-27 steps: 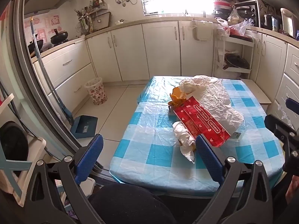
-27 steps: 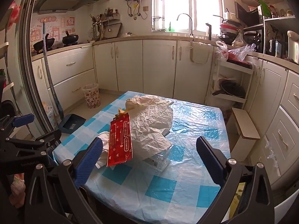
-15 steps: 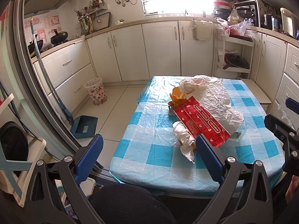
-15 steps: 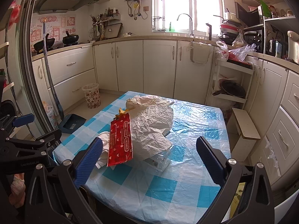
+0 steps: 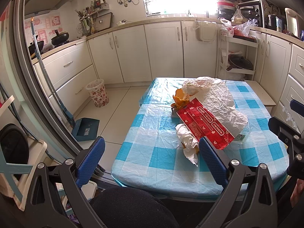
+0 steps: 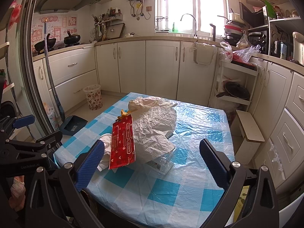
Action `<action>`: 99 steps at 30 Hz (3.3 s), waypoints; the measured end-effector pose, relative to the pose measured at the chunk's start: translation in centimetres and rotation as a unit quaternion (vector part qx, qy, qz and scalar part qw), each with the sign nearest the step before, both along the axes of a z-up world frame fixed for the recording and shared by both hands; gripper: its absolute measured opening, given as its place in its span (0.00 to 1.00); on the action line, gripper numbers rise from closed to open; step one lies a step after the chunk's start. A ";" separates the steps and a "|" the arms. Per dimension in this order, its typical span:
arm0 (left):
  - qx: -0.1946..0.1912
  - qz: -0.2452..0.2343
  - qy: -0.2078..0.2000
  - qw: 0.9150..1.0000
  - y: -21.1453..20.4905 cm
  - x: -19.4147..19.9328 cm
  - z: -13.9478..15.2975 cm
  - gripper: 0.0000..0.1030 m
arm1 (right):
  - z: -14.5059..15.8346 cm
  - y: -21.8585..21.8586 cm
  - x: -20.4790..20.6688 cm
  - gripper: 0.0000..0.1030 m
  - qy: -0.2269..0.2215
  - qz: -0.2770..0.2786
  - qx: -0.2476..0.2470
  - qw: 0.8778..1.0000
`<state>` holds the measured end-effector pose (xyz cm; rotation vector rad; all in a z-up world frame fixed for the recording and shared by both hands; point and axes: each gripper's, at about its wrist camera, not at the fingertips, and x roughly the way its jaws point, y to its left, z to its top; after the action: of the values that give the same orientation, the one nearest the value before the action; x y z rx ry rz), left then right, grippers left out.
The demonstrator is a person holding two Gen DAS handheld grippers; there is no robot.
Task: Collect trash
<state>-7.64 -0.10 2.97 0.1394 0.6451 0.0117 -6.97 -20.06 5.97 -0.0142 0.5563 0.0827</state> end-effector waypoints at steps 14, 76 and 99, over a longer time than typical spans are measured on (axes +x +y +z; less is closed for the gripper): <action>-0.002 -0.002 0.019 1.000 0.8 0.7 -0.1 0.92 | -0.3 -0.1 0.0 0.93 0.012 -0.005 -0.005 1.000; -0.339 -0.051 0.265 0.901 1.1 19.9 -8.3 0.01 | -7.4 -6.3 13.9 0.38 0.179 0.026 0.260 0.949; -0.363 -0.102 0.221 0.899 2.2 17.4 -5.4 0.00 | -8.2 -3.0 15.2 0.40 0.188 0.058 0.161 0.967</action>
<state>9.78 2.10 -2.41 -0.5321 1.0470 -0.4749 8.26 -23.07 -2.18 0.2906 0.9170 0.2942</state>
